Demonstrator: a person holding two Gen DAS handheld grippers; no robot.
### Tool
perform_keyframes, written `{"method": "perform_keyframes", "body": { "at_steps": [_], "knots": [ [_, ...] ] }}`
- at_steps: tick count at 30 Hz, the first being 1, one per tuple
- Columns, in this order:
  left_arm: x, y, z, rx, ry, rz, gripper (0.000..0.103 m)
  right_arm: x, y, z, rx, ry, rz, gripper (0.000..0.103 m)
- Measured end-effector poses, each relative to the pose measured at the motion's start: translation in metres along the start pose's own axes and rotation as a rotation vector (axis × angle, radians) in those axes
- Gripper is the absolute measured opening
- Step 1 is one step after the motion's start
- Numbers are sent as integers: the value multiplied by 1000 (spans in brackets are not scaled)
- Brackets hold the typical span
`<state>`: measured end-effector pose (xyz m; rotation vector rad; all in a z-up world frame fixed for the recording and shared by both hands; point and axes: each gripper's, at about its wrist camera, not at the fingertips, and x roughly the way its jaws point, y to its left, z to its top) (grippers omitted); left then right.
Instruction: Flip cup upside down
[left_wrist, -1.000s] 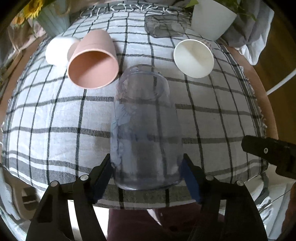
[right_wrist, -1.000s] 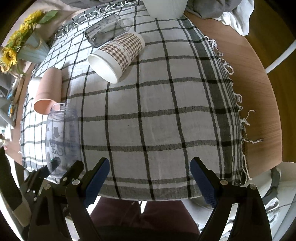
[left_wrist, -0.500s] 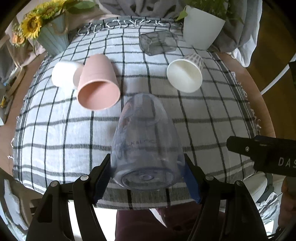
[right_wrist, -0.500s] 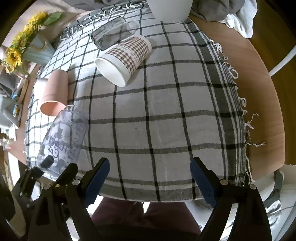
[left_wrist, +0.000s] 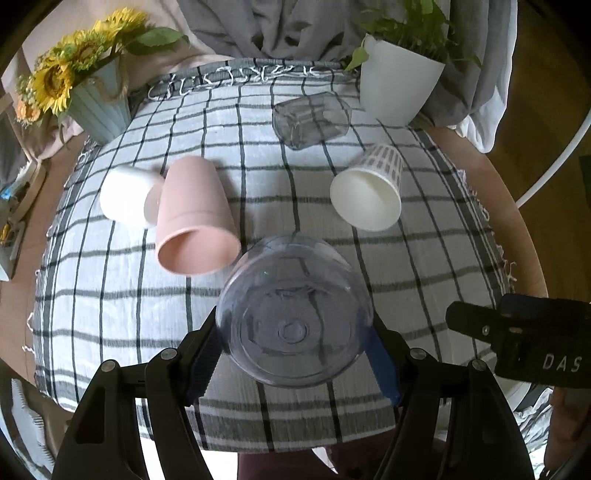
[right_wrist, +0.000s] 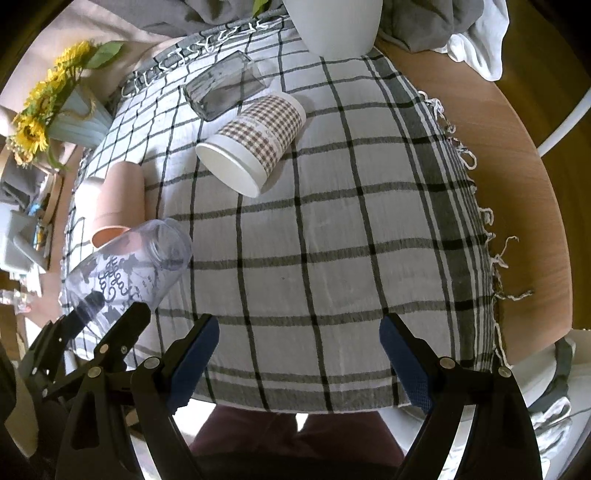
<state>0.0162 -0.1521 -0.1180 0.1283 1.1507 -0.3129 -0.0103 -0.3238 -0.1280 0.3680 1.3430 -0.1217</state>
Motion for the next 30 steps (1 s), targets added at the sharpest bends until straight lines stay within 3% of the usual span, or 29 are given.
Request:
{"method": "perform_keyframes", "body": {
  "at_steps": [30],
  "knots": [
    [19,6,53,5,-3,-27,71,-2,3,30,55,-33,7,89]
  ]
}}
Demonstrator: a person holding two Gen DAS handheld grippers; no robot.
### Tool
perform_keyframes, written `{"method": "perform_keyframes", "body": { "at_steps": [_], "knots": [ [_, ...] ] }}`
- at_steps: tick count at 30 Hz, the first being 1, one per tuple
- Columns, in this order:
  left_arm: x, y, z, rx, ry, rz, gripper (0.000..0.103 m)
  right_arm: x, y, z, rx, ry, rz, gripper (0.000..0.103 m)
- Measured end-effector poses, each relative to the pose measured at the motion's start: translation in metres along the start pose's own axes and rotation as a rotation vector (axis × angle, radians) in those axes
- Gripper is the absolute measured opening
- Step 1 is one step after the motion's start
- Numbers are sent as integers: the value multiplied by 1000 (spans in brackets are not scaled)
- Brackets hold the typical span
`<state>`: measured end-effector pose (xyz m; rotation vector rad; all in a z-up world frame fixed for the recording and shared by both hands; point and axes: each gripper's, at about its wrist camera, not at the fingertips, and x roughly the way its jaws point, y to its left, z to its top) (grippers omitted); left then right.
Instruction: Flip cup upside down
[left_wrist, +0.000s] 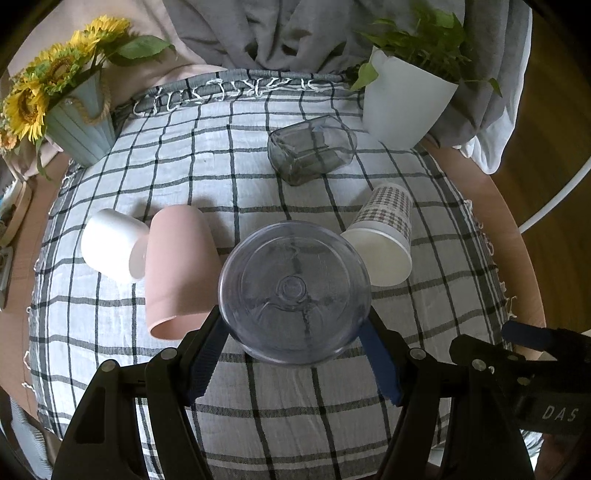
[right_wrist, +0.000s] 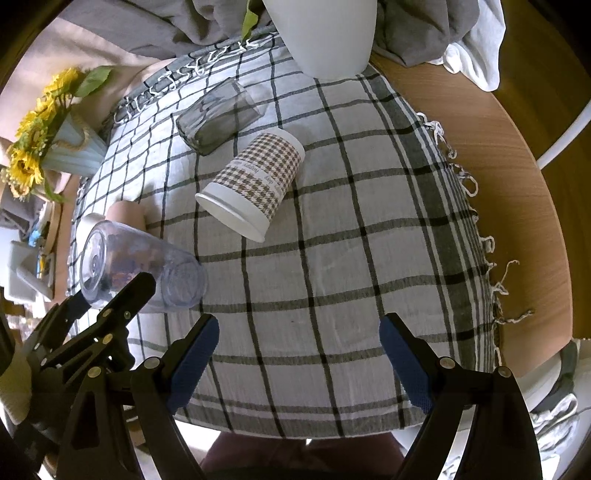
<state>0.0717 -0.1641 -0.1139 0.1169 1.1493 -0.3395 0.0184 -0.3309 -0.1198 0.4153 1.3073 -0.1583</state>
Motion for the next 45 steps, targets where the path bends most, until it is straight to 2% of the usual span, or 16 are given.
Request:
{"method": "perform_keyframes", "body": {
  "at_steps": [2,5,14,17,21,24,32,38,45],
  "knots": [
    [0,0,1,3,10,4,73,0,-1,1,4,3,2,89],
    [0,1,0,-2,12,4,82,-1,0,0,9,3,1,89],
    [-17,3,-9,1,8,8,91,-7,3,-6,12,-4,-16,89],
    [-27,9,-17,-16,1,32,96,-13,5,-11,15,-15,-19,90],
    [-44,19,-27,-42,-15,61,97,-24,12,-20,12,-43,-30,93],
    [-63,30,-33,-64,-51,89,101,-32,21,-27,-3,-61,-26,94],
    [-101,58,-38,-113,-132,155,102,-59,53,-46,-62,-145,-27,95],
    [-121,77,-42,-118,-174,196,103,-84,76,-58,-73,-246,-37,96],
    [-136,94,-49,-135,-192,184,103,-112,100,-71,-84,-381,-73,99]
  ]
}}
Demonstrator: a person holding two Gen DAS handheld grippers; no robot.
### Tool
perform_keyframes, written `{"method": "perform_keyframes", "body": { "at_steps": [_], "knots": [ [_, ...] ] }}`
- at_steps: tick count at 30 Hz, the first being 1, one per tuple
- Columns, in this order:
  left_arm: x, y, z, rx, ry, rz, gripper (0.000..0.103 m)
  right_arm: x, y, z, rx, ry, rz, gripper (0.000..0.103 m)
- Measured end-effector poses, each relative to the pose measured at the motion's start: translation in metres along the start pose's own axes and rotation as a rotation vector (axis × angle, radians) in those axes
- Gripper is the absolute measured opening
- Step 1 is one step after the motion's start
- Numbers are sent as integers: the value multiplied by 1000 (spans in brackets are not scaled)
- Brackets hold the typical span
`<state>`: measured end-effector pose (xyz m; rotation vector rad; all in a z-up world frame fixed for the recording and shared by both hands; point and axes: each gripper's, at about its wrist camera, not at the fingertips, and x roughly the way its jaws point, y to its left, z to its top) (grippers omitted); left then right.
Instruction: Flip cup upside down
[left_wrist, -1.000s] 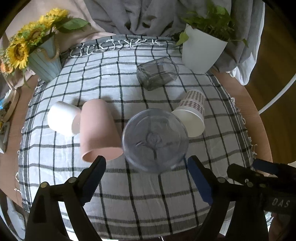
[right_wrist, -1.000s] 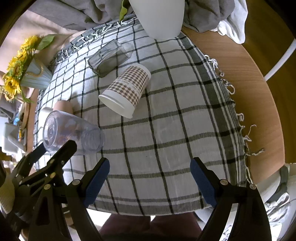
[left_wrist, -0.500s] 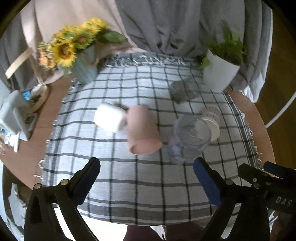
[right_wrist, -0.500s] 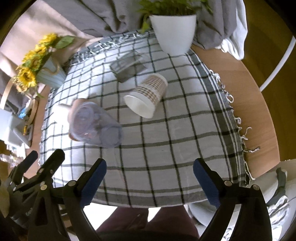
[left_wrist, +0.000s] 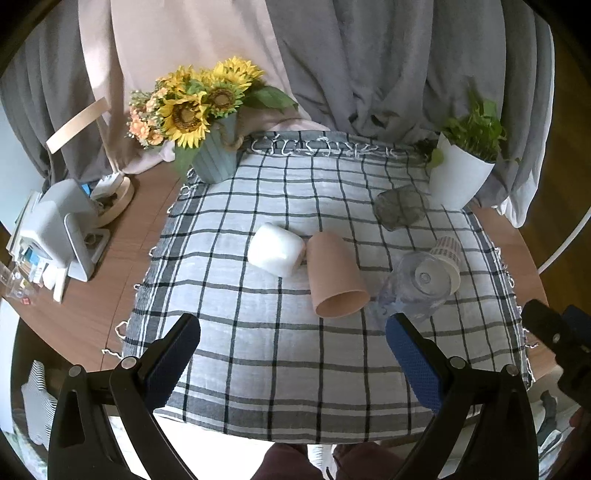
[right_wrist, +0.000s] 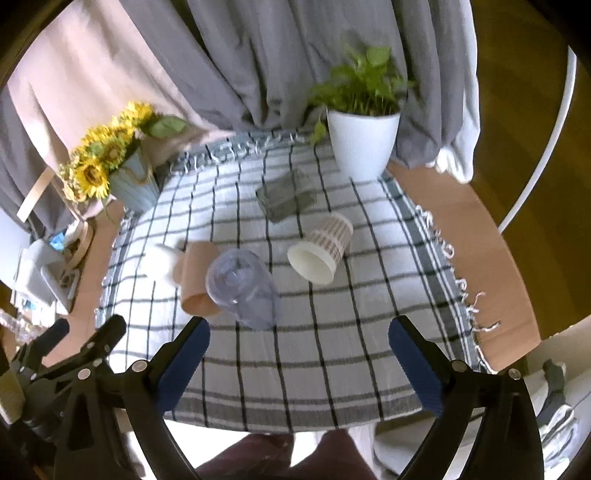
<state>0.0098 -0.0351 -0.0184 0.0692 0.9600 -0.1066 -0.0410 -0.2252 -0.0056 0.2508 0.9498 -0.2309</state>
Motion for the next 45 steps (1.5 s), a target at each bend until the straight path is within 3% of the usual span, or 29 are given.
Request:
{"method": "perform_keyframes", "body": {
  "at_steps": [11,26,45],
  "knots": [
    [-20,24,1,-6,-62,38,103,-27,24,-5,6,-101,3,101],
    [-32,33,6,-11,-121,52,103,-37,34,-5,10,-136,18,102],
    [-31,34,8,-14,-123,54,103,-37,35,-1,6,-139,15,102]
  ]
}}
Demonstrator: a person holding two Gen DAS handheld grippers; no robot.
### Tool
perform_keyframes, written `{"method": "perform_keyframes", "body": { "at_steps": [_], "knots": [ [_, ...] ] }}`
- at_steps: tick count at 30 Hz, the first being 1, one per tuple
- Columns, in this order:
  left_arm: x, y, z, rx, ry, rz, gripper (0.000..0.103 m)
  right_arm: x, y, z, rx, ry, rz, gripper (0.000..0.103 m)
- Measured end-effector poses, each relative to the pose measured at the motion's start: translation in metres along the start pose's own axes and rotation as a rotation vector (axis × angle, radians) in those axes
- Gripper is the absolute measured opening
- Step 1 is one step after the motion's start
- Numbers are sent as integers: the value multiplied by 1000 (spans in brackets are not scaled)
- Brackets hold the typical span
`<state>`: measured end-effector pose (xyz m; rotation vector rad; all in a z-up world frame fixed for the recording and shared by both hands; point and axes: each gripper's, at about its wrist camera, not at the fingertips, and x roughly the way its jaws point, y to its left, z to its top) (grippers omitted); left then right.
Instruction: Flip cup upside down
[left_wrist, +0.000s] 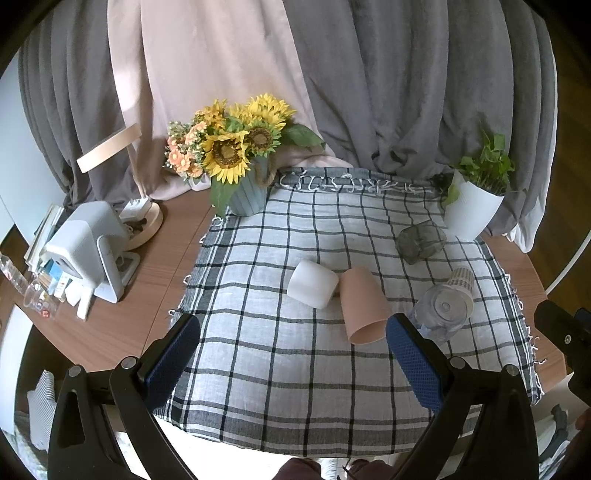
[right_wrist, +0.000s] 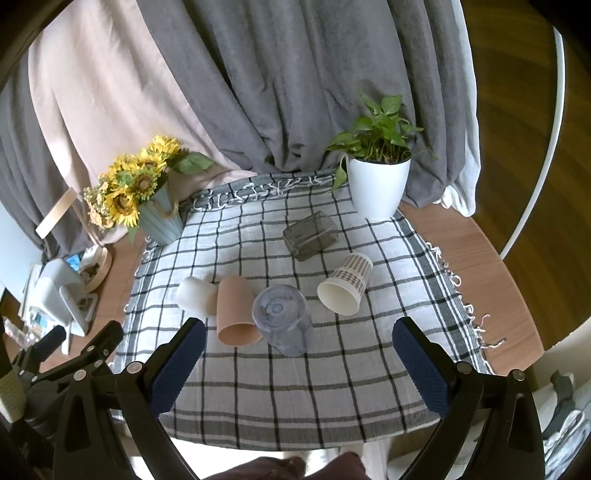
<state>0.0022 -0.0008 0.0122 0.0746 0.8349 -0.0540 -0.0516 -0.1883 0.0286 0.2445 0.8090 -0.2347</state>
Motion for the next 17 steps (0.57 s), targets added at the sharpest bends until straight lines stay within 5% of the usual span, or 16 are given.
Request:
{"method": "perform_keyframes", "body": {
  "at_steps": [17],
  "knots": [
    [0,2,-1,-1,1,1,103,3,2,0,-10,14,9,102]
  ]
}}
